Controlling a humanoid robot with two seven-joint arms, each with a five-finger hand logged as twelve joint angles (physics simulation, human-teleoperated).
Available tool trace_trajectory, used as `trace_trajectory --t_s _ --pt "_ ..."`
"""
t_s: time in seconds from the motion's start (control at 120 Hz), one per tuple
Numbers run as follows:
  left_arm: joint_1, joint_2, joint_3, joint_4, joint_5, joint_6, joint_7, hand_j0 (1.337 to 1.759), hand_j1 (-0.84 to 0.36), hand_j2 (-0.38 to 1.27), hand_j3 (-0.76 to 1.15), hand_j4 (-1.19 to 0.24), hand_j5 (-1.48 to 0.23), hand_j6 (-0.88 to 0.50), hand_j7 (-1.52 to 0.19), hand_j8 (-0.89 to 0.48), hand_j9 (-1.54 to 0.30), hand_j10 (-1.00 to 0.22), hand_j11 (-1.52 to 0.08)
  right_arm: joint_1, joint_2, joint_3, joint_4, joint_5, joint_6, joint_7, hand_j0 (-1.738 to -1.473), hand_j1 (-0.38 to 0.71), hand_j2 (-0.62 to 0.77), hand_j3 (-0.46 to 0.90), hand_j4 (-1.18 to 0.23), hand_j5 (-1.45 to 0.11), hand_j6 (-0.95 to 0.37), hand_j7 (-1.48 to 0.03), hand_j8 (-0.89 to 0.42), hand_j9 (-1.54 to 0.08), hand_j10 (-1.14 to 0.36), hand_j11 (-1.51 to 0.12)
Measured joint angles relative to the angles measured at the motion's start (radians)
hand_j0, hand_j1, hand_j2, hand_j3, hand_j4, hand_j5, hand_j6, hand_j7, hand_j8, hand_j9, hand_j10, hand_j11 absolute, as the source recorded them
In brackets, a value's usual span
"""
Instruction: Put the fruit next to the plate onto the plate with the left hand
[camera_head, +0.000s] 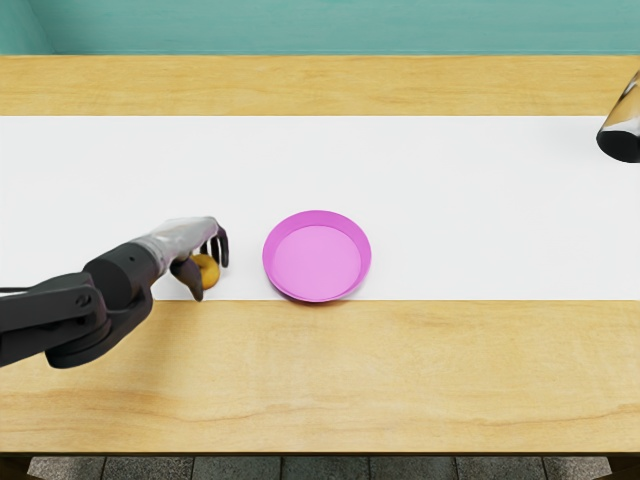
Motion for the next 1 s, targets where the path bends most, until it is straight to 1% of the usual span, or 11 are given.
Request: trace_trajectory --t_s 0.042,0.083,0.108,0.225,0.283,0.325,0.625,0.733,1.0 --pt "-0.002 0.000 -0.002 0.000 -0.002 -0.002 0.000 1.654 -0.28 0.57 0.00 -0.75 -1.03 -0.55 -1.00 -0.46 -1.01 -0.66 -1.02 0.000 0.000 0.000 0.000 0.000 0.000 0.000 -1.658 -0.35 0.00 0.00 0.00 0.00 0.00 0.00 0.00 0.00 0.00 0.00" --pt "-0.007 0.000 -0.004 0.000 -0.004 -0.005 0.000 1.654 -0.30 0.65 0.00 -0.75 -1.04 -0.55 -1.01 -0.45 -1.01 -0.67 -1.02 0.001 0.000 0.000 0.000 0.000 0.000 0.000 -1.658 -0.35 0.00 0.00 0.00 0.00 0.00 0.00 0.00 0.00 0.00 0.00" --pt "-0.015 0.000 -0.005 -0.001 -0.005 -0.006 0.000 1.655 -0.31 0.66 0.00 -0.75 -1.04 -0.55 -1.01 -0.46 -1.02 -0.66 -1.02 0.001 0.000 0.000 0.000 0.000 0.000 0.000 -1.658 -0.35 0.00 0.00 0.00 0.00 0.00 0.00 0.00 0.00 0.00 0.00" --pt "-0.043 -0.002 -0.009 -0.001 -0.006 -0.021 0.000 1.655 -0.30 0.60 0.00 -0.74 -1.07 -0.54 -1.00 -0.44 -1.02 -0.68 -1.02 0.001 0.000 0.000 0.000 0.000 0.000 0.000 -1.658 -0.35 0.00 0.00 0.00 0.00 0.00 0.00 0.00 0.00 0.00 0.00" --pt "-0.051 -0.002 -0.013 -0.002 -0.008 -0.032 0.000 1.655 -0.31 0.63 0.00 -0.73 -1.08 -0.54 -0.99 -0.45 -1.02 -0.68 -1.02 0.002 0.000 0.000 0.000 0.000 0.000 0.000 -1.658 -0.35 0.00 0.00 0.00 0.00 0.00 0.00 0.00 0.00 0.00 0.00" --pt "-0.061 -0.004 -0.021 -0.002 -0.008 -0.044 0.000 1.655 -0.31 0.62 0.00 -0.73 -1.08 -0.54 -0.99 -0.46 -1.02 -0.69 -1.02 0.002 0.000 0.000 0.000 0.000 0.000 0.000 -1.658 -0.35 0.00 0.00 0.00 0.00 0.00 0.00 0.00 0.00 0.00 0.00" --pt "-0.065 -0.052 -0.125 -0.001 -0.052 -0.136 0.000 1.655 -0.31 0.64 0.00 -0.72 -1.09 -0.56 -0.97 -0.46 -1.02 -0.71 -1.02 0.004 0.000 0.000 0.000 0.000 0.000 0.000 -1.658 -0.35 0.00 0.00 0.00 0.00 0.00 0.00 0.00 0.00 0.00 0.00" --pt "-0.083 -0.057 -0.147 0.000 -0.060 -0.147 0.000 1.655 -0.31 0.63 0.00 -0.72 -1.09 -0.55 -0.97 -0.45 -1.02 -0.70 -1.02 0.004 0.000 0.000 0.000 0.000 0.000 0.000 -1.658 -0.35 0.00 0.00 0.00 0.00 0.00 0.00 0.00 0.00 0.00 0.00" --pt "-0.079 -0.122 -0.182 0.011 -0.070 -0.152 -0.001 1.655 -0.31 0.65 0.00 -0.72 -1.09 -0.56 -0.96 -0.46 -1.02 -0.71 -1.03 0.004 0.000 0.000 0.000 0.000 0.000 0.000 -1.658 -0.35 0.00 0.00 0.00 0.00 0.00 0.00 0.00 0.00 0.00 0.00"
